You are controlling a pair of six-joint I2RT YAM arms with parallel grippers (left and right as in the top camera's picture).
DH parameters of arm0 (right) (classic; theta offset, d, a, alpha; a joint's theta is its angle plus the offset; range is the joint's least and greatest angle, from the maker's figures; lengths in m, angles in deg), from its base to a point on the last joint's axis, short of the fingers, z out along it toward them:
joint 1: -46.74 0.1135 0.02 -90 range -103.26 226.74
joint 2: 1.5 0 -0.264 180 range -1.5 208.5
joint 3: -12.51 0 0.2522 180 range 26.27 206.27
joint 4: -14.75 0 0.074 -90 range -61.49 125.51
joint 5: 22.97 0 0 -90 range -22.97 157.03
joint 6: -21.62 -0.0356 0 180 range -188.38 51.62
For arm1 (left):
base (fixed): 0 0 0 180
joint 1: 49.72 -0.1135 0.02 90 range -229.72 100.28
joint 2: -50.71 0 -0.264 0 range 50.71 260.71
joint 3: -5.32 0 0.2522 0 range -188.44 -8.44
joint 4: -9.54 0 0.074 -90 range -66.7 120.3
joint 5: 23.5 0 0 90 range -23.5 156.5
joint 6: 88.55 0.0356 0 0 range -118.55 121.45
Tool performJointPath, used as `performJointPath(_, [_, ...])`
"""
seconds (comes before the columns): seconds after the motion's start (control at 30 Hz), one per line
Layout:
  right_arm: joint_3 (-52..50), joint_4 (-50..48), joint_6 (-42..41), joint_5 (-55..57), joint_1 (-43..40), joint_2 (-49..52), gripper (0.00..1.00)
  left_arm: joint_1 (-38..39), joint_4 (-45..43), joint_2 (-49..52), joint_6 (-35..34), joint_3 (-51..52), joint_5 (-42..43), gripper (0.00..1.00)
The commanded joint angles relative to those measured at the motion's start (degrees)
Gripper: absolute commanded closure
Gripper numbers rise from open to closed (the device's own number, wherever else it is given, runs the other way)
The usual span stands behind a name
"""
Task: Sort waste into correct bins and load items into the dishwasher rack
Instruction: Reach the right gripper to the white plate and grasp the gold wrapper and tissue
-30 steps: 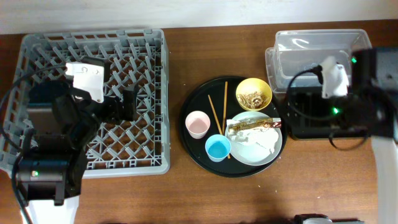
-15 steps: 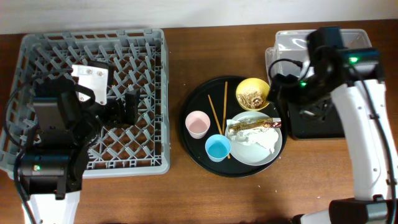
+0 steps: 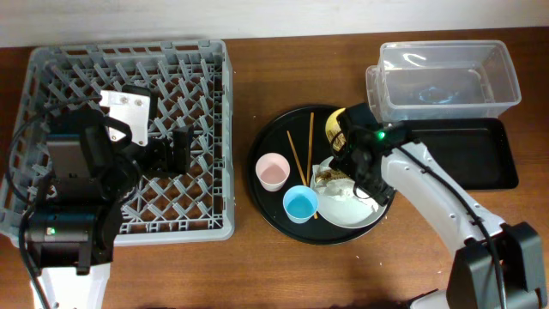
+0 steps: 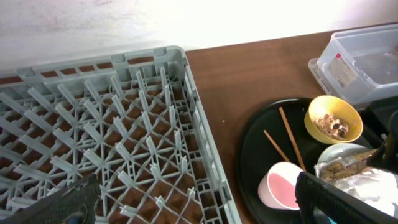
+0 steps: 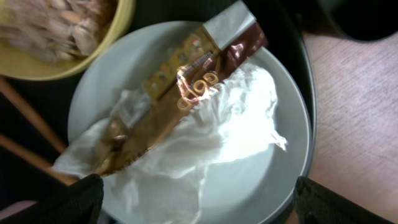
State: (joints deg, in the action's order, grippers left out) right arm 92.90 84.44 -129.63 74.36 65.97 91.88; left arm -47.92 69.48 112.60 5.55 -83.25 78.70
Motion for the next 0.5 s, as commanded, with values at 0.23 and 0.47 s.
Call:
performJointPath(0.23, [-7.23, -11.63, 2.73, 0.92, 0.44, -0.2, 0.02, 0.15, -0.02, 0.15, 0.74, -1.01, 0.0, 0.01])
performJointPath(0.47, [-8.63, -12.24, 2.75, 2.64, 0.42, 0.02, 0.02, 0.15, -0.02, 0.15, 0.74, -1.01, 0.0, 0.01])
